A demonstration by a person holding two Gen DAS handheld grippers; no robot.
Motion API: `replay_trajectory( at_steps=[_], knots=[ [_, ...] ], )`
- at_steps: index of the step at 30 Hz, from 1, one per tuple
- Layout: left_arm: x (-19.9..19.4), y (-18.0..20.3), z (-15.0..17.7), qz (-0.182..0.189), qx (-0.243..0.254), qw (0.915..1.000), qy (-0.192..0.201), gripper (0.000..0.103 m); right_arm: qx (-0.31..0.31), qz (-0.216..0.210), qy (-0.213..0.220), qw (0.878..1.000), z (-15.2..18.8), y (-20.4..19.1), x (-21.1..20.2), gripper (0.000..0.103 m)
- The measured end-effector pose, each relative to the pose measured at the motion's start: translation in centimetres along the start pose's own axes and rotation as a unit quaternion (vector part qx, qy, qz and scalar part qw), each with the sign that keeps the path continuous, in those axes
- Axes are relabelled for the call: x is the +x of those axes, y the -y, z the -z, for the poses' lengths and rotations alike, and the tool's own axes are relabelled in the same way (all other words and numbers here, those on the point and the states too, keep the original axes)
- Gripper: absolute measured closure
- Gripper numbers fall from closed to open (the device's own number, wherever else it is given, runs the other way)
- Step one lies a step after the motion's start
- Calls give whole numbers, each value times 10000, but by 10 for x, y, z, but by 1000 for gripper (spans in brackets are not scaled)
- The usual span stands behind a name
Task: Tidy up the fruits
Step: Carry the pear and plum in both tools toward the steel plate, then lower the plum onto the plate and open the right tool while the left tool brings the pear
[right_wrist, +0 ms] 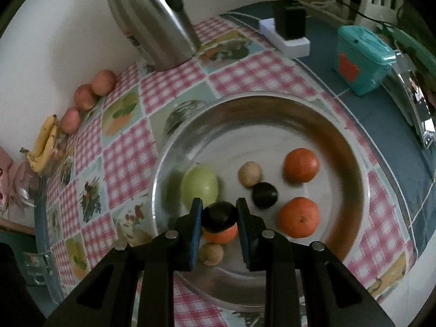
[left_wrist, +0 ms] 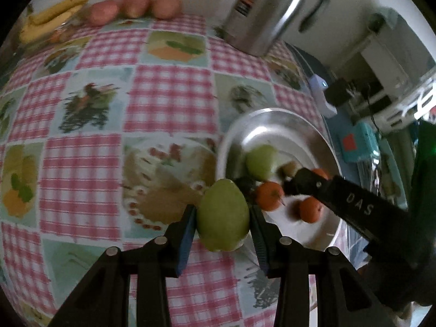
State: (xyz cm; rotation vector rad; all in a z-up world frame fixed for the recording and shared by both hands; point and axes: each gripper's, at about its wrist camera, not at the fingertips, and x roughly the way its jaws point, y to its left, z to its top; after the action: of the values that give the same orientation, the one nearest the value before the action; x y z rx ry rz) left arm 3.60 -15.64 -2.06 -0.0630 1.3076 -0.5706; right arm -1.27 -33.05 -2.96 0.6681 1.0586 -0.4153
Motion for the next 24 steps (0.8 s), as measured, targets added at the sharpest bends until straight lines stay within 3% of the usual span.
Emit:
replay_trajectory(
  at_steps=[11,24],
  knots=[
    [24,32,10,177,324,9985,-395,61,125,56,-74,9999,0,23,-1,77],
    [37,43,12,153,432,9975,-531,61,106,124,-322,9993,11,30,7,76]
  ],
)
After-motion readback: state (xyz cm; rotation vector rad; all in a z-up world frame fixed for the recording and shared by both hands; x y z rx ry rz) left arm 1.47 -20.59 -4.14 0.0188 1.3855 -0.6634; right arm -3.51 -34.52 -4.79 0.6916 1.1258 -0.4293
